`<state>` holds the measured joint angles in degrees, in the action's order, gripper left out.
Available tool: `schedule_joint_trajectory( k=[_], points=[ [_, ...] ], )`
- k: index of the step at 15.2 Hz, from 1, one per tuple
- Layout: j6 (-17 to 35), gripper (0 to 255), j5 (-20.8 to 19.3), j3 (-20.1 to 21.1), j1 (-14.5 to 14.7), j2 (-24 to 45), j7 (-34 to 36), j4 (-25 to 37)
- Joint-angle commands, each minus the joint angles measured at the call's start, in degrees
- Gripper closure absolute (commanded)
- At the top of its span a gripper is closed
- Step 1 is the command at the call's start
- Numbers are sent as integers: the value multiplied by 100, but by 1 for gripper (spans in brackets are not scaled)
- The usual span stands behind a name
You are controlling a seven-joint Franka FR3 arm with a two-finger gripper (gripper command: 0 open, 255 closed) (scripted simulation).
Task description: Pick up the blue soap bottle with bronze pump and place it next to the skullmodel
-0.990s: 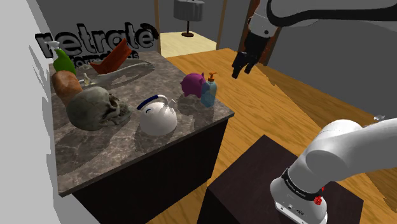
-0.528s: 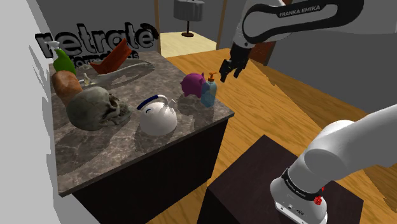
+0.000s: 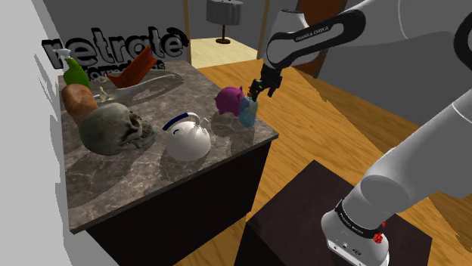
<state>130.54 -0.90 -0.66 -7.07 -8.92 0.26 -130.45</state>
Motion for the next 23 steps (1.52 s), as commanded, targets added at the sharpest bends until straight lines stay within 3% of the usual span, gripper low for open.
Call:
schedule_joint_trajectory(
  k=[1,6,14,21,22,23],
  points=[
    [193,0,-82,8,-30,454,150,290],
    [594,0,-255,-76,-114,1427,387,913],
    [1091,0,-265,-88,-127,1848,393,837],
    [1090,0,-265,-88,-127,1849,393,839],
    [1090,255,-265,-88,-127,1849,393,839],
    [1090,255,-265,-88,-127,1849,393,839]
  ],
)
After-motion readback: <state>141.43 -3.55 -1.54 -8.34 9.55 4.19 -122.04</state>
